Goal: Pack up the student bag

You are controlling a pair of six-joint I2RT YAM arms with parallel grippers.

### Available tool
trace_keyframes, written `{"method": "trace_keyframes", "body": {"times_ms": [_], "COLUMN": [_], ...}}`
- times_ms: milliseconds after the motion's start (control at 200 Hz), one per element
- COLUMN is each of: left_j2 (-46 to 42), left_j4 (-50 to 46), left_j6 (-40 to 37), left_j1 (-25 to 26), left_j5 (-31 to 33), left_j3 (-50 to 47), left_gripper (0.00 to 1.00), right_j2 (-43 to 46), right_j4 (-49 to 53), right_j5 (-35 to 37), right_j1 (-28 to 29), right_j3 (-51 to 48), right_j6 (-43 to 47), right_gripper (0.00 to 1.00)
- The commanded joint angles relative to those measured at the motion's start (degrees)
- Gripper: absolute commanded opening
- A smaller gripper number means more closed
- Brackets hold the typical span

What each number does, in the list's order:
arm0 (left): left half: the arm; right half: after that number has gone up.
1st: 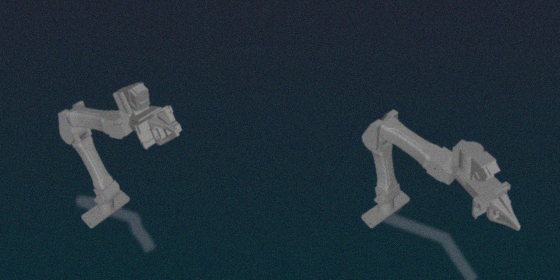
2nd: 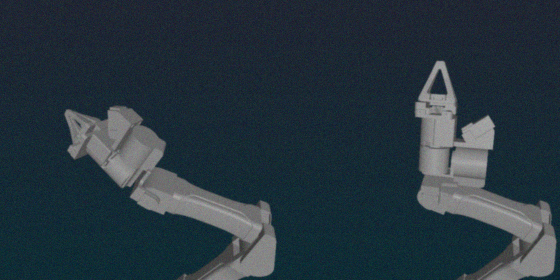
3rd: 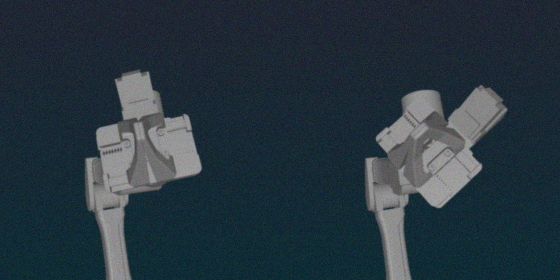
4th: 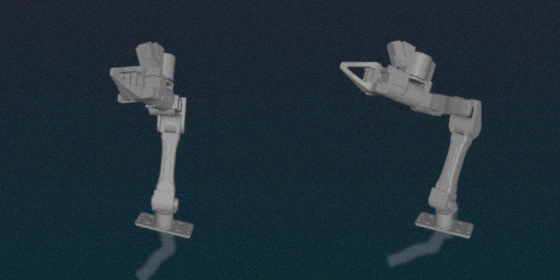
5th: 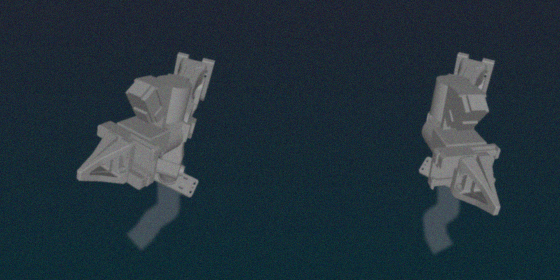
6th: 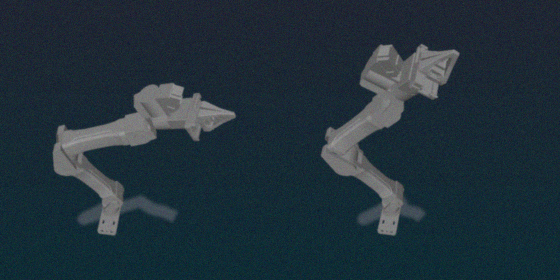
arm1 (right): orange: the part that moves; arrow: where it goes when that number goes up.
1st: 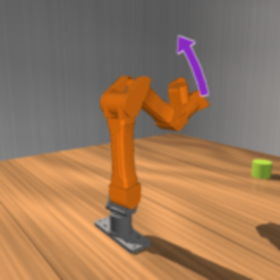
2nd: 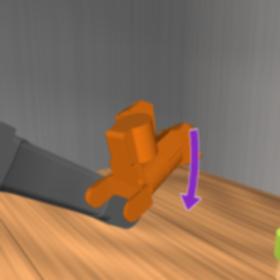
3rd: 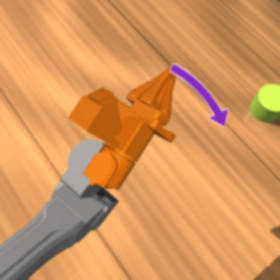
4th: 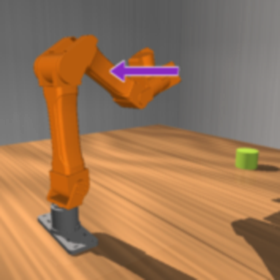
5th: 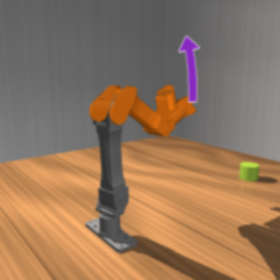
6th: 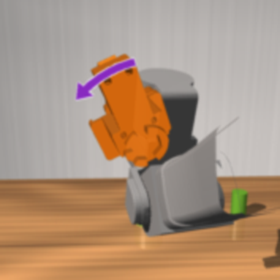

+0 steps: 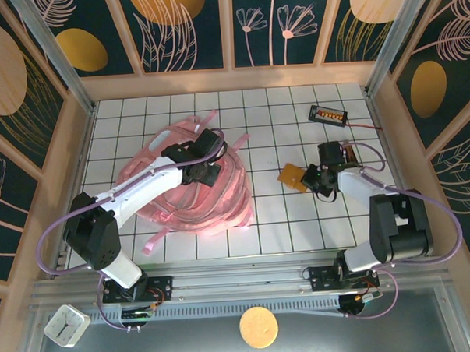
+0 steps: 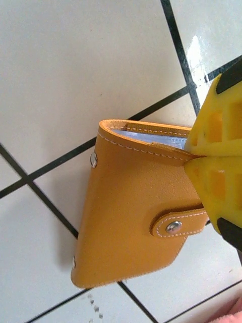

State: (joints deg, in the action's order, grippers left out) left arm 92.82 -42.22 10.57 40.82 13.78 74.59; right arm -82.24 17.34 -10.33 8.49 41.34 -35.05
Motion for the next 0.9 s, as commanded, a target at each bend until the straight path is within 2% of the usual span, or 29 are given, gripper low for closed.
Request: {"method": "trace_keyframes", "body": {"times_ms": [0,560,691,891], "left_j2": [-2.3,-4.3,-3.9,-3.4], "left_j4": [-1.8,-3.5,-3.8,-4.4], "left_j6": [1.0,3.3,3.7,4.3], "left_j1": [0.1,0.1,0.1,0.1], "left_j5": [-2.1,-2.8,-3.1,-3.9], "left_j3": [1.4,8.9,11.0,13.3], "left_gripper": [0.0,0.0,0.0,0.0], "right_j2": [3.1,15.4,15.4,12.5], "right_j4": [0.4,10.0,7.7,1.5], "right_j5": [1.4,-10.7,-15.2,-19.1], "right_j1": [-0.6,2.1,5.9,16.1], "right_j3": [0.5,15.3,17.5,19.4], "right_j6": [0.6,0.3,-1.9,-4.8], "right_gripper": [0.0,0.0,0.0,0.0]}}
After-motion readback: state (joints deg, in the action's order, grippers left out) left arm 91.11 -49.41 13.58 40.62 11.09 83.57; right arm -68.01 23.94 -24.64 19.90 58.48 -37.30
